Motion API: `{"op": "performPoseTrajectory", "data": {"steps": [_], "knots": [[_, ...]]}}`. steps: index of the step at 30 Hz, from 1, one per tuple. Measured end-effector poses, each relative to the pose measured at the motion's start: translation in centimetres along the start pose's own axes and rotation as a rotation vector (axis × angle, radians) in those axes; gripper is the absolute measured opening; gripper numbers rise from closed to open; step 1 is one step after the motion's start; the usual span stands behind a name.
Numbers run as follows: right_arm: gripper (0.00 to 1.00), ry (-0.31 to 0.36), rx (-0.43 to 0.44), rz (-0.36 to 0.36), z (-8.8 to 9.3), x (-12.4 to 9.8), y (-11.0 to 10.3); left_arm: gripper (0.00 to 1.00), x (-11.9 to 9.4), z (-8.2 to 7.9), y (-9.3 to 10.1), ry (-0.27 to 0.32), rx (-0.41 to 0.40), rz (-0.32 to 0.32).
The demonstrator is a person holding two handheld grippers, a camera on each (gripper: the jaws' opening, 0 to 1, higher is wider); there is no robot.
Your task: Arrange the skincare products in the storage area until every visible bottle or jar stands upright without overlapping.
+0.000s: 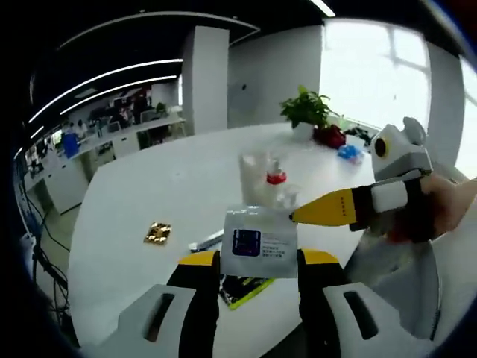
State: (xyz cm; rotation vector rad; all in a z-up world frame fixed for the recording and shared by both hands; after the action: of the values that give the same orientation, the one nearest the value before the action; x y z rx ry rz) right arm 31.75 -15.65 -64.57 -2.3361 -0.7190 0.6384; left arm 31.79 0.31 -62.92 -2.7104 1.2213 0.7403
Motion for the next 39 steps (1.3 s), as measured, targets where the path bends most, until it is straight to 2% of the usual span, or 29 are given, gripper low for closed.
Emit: {"op": "performPoseTrajectory", "data": {"steps": [5, 9, 18, 20, 23, 25, 29, 30, 32, 34, 36, 39], "knots": [[0.13, 0.002, 0.016, -0.003, -0.1, 0.0, -0.1, 0.38, -0.2, -0.1, 0.2, 0.008, -0.001, 0.007], [0.03, 0.006, 0.024, -0.001, -0.1, 0.1, -0.1, 0.39, -0.2, -0.1, 0.4, 0.008, 0.0, 0.013], [0.01, 0.001, 0.046, 0.003, 0.0, -0.1, 0.0, 0.39, 0.0, 0.2, 0.5, -0.003, -0.019, 0.037], [0.01, -0.001, 0.044, 0.011, 0.0, -0.1, 0.1, 0.4, 0.1, 0.5, 0.8, 0.003, -0.084, 0.086], [0.01, -0.006, 0.037, 0.017, 0.0, -0.3, 0.4, 0.5, 0.2, 1.0, 0.6, 0.011, -0.164, 0.124], [0.01, -0.007, 0.038, 0.019, 0.0, -0.4, 0.5, 0.53, 0.1, 1.2, 0.3, 0.017, -0.192, 0.14], [0.01, -0.015, 0.041, 0.011, -0.1, -0.6, 0.6, 0.5, -0.3, 1.7, -0.6, 0.041, -0.346, 0.247], [0.01, -0.021, 0.042, 0.005, -0.1, -0.6, 0.6, 0.49, -0.5, 2.0, -1.0, 0.021, -0.373, 0.276], [0.01, -0.026, 0.039, -0.003, -0.1, -0.7, 0.5, 0.48, -0.6, 2.1, -1.3, 0.016, -0.381, 0.306], [0.01, -0.033, 0.042, -0.018, -0.2, -0.7, 0.4, 0.46, -0.8, 2.1, -1.5, 0.046, -0.426, 0.329], [0.01, -0.033, 0.055, -0.034, -0.2, -0.7, 0.2, 0.45, -1.0, 2.2, -1.6, 0.101, -0.545, 0.391], [0.01, -0.038, 0.056, -0.05, -0.3, -0.6, 0.0, 0.41, -1.1, 2.4, -2.1, 0.135, -0.606, 0.415]]}}
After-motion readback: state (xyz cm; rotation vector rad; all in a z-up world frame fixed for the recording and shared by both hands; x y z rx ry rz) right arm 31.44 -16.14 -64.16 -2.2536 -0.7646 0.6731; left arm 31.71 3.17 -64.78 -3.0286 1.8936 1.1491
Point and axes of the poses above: the point that each gripper's makers call its tool centre point, and the gripper's own axes: x roughly forward along the fingers, y roughly to its right, z roughly out of its underside, the point moved 9 cm from there along -x, roughly backward along the fingers, and after that the axes turned 8 degrees about z, right-handed, at the moved point
